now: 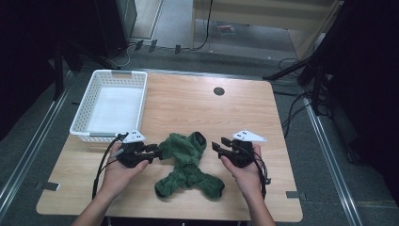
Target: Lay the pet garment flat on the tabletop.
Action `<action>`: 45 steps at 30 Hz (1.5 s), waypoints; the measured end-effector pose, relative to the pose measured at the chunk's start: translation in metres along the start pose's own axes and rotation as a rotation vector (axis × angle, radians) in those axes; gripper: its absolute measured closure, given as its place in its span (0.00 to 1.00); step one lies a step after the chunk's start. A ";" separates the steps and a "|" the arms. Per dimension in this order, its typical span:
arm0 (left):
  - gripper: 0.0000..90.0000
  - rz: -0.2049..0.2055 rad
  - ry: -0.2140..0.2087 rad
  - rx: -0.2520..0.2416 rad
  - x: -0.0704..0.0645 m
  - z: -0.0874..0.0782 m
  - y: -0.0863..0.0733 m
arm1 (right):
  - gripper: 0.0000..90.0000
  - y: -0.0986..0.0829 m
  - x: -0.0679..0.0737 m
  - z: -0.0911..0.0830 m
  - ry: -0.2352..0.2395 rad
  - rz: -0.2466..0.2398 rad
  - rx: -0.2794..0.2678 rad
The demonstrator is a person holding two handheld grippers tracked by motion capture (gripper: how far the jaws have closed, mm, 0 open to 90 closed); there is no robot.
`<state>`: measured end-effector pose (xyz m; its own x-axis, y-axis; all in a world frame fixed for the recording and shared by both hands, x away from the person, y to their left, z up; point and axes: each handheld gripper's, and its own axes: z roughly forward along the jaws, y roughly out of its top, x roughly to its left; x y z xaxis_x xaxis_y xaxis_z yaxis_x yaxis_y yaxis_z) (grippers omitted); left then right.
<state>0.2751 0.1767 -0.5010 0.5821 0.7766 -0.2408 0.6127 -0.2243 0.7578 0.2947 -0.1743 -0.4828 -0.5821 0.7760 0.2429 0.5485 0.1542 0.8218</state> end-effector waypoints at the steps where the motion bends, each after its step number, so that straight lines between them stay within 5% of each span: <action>1: 0.59 -0.013 0.000 -0.011 0.000 -0.004 0.001 | 0.56 0.000 0.004 -0.002 0.045 0.010 0.000; 2: 0.52 -0.025 -0.006 -0.036 -0.004 -0.015 0.001 | 0.52 -0.002 0.016 -0.005 0.124 -0.017 0.030; 3: 0.50 -0.025 -0.006 -0.036 -0.004 -0.015 0.001 | 0.50 -0.005 0.023 -0.007 0.151 -0.041 0.055; 7: 0.45 -0.035 -0.114 -0.049 -0.023 -0.030 -0.010 | 0.45 -0.024 0.040 -0.011 0.194 -0.099 0.129; 9: 0.37 -0.008 -0.197 0.051 -0.041 -0.017 -0.026 | 0.44 -0.049 0.046 -0.014 0.209 -0.109 0.177; 10: 0.34 -0.008 -0.197 0.051 -0.041 -0.017 -0.026 | 0.45 -0.057 0.046 -0.013 0.210 -0.110 0.189; 11: 0.32 0.025 -0.210 0.141 -0.050 -0.002 -0.038 | 0.47 -0.063 0.047 -0.010 0.209 -0.117 0.210; 13: 0.30 0.044 -0.194 0.172 -0.054 0.004 -0.043 | 0.50 -0.067 0.048 -0.008 0.198 -0.132 0.230; 15: 0.42 0.069 -0.167 0.218 -0.059 0.013 -0.049 | 0.70 -0.069 0.049 -0.002 0.150 -0.154 0.241; 16: 0.54 0.093 -0.152 0.226 -0.060 0.015 -0.051 | 0.70 -0.069 0.049 -0.002 0.150 -0.154 0.241; 17: 0.67 0.177 -0.112 0.244 -0.063 0.016 -0.053 | 0.86 -0.068 0.046 -0.001 0.138 -0.149 0.246; 19: 0.81 0.176 -0.128 0.241 -0.060 0.015 -0.053 | 0.98 -0.070 0.041 -0.001 0.107 -0.175 0.269; 20: 0.83 0.135 -0.172 0.236 -0.051 0.011 -0.051 | 1.00 -0.070 0.038 -0.003 0.091 -0.184 0.275; 23: 0.79 0.100 -0.178 0.228 -0.040 0.007 -0.050 | 1.00 -0.070 0.030 -0.006 0.056 -0.173 0.284; 27: 0.55 0.087 -0.208 0.191 -0.030 -0.002 -0.051 | 0.61 -0.061 0.031 -0.022 0.107 -0.097 0.167; 31: 0.51 0.085 -0.212 0.189 -0.028 -0.008 -0.055 | 0.48 -0.064 0.047 -0.019 0.142 -0.109 0.164; 32: 0.57 0.094 -0.204 0.196 -0.027 -0.009 -0.058 | 0.48 -0.072 0.055 -0.014 0.127 -0.162 0.202; 36: 0.88 0.093 -0.221 0.197 -0.022 -0.013 -0.061 | 0.65 -0.085 0.060 -0.008 0.085 -0.229 0.239; 38: 0.90 0.095 -0.221 0.200 -0.021 -0.014 -0.060 | 0.71 -0.085 0.059 -0.007 0.077 -0.237 0.243; 40: 0.94 0.095 -0.225 0.207 -0.019 -0.014 -0.061 | 0.89 -0.087 0.058 -0.008 0.053 -0.279 0.257; 45: 0.98 0.121 -0.229 0.257 -0.013 -0.013 -0.063 | 1.00 -0.086 0.052 -0.013 0.041 -0.320 0.292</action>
<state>0.2217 0.1884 -0.5379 0.7458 0.5895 -0.3103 0.6292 -0.4700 0.6191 0.2094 -0.1553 -0.5339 -0.7704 0.6371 0.0243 0.4799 0.5544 0.6800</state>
